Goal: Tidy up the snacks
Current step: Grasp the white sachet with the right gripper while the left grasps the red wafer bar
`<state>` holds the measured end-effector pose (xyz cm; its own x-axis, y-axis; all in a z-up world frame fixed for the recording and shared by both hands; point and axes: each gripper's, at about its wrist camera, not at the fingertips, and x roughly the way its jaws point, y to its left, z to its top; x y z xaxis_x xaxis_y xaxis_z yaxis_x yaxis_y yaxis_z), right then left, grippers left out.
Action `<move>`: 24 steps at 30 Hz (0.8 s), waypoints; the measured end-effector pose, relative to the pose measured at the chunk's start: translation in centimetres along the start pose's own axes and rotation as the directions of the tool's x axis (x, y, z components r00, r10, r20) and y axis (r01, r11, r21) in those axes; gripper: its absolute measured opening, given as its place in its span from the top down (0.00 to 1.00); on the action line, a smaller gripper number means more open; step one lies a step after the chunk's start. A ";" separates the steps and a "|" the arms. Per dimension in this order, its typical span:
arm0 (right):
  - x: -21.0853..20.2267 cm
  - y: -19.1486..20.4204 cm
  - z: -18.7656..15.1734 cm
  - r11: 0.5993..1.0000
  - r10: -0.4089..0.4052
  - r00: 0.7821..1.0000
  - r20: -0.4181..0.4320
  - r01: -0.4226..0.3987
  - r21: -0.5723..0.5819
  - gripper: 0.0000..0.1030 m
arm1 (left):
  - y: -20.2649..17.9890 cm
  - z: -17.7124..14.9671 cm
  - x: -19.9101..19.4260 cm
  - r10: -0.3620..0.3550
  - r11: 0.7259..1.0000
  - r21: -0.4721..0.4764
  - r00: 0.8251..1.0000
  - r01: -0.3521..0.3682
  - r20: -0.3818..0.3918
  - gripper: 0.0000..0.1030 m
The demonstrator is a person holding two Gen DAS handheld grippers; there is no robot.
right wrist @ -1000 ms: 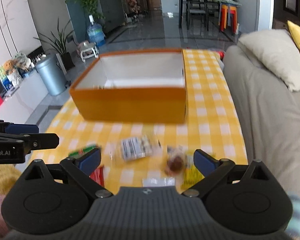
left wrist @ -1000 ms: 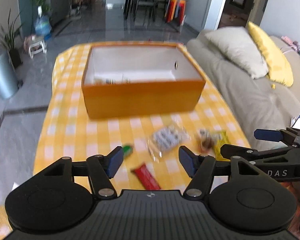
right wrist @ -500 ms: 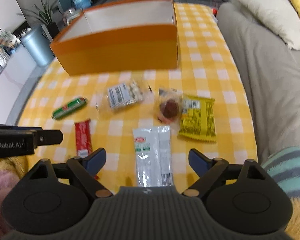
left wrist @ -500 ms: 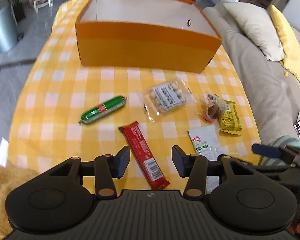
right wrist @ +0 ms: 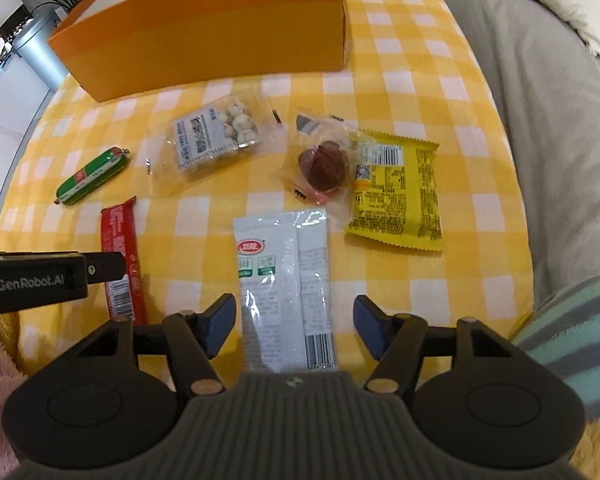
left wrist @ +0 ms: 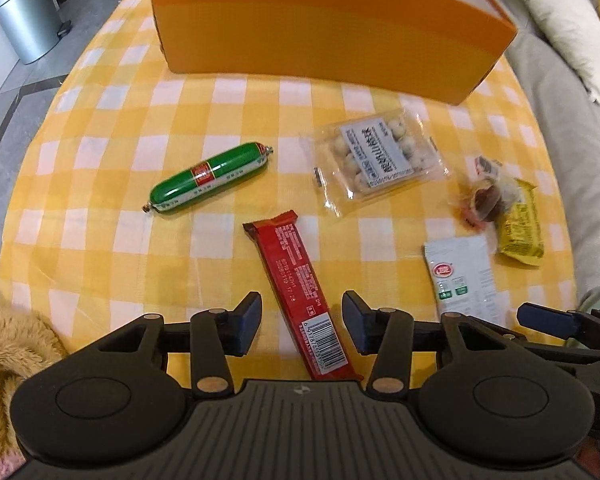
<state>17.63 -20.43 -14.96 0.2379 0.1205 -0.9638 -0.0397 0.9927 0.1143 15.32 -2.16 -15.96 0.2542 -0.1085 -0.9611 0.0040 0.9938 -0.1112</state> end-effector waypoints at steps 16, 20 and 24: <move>2.2 1.0 0.4 0.998 -0.009 0.998 -0.060 0.005 -0.066 0.42 | -0.4 0.3 1.9 0.010 0.997 0.077 0.999 -0.007 -0.037 0.64; 2.1 1.3 0.3 0.996 -0.022 0.998 -0.052 0.018 -0.085 0.50 | -0.2 0.2 1.8 0.014 0.995 0.101 0.999 -0.009 -0.046 0.66; 2.0 1.1 0.4 0.997 -0.012 0.999 -0.044 0.009 -0.074 0.54 | 0.4 0.1 1.7 0.036 0.989 0.146 0.996 -0.024 -0.083 0.69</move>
<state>18.41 -19.13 -16.66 0.1955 0.1076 -0.9748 -0.1089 0.9902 0.0874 15.87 -1.98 -17.58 0.1728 -0.0742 -0.9822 0.1387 0.9891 -0.0503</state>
